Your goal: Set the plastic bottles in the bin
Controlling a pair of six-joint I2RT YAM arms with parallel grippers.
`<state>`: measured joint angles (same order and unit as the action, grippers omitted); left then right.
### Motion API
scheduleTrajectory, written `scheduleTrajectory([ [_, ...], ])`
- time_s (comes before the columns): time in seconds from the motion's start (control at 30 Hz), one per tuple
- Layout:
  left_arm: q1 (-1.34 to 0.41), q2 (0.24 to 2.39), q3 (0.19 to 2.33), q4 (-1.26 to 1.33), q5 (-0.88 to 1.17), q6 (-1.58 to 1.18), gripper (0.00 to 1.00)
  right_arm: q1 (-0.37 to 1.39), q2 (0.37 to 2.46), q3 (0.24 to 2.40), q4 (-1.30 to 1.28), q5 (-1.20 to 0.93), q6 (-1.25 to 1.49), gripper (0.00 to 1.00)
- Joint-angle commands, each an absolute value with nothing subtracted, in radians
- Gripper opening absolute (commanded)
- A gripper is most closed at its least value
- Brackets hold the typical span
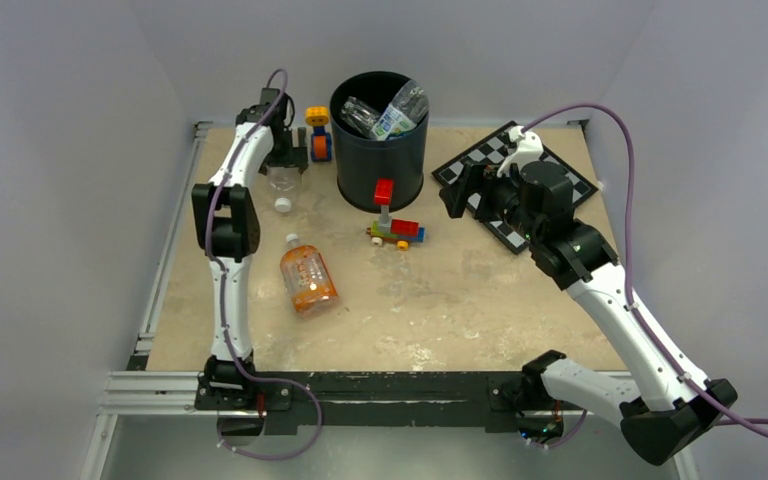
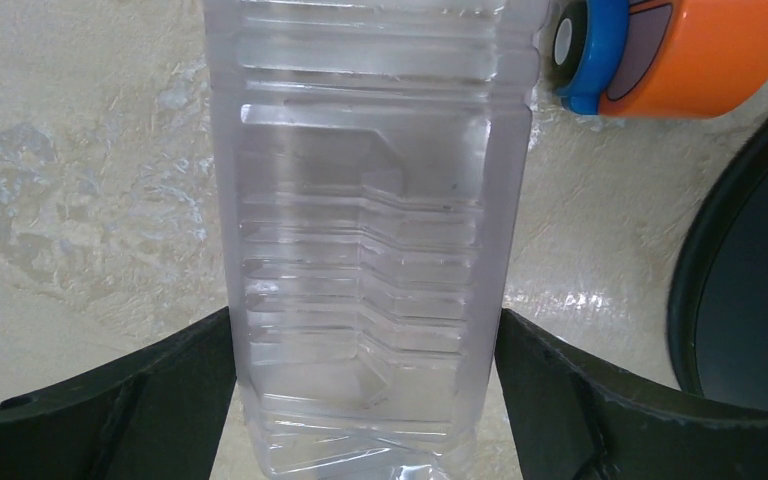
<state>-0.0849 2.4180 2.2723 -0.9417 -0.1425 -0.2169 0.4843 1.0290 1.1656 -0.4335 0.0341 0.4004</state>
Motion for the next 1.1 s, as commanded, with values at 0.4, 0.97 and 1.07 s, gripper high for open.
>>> scheduleTrajectory([
  [0.4,-0.071,2.057,2.268,-0.774,-0.11,-0.258,0.64,0.486,1.013,1.192,-0.417,0.04,0.399,0.97],
  [0.97,-0.301,2.001,2.182,0.059,0.211,-0.392,0.57,0.486,1.018,1.192,-0.418,0.044,0.415,0.96],
  [1.07,-0.303,2.09,2.226,0.023,0.21,-0.4,0.57,0.486,1.007,1.186,-0.42,0.053,0.414,0.96],
])
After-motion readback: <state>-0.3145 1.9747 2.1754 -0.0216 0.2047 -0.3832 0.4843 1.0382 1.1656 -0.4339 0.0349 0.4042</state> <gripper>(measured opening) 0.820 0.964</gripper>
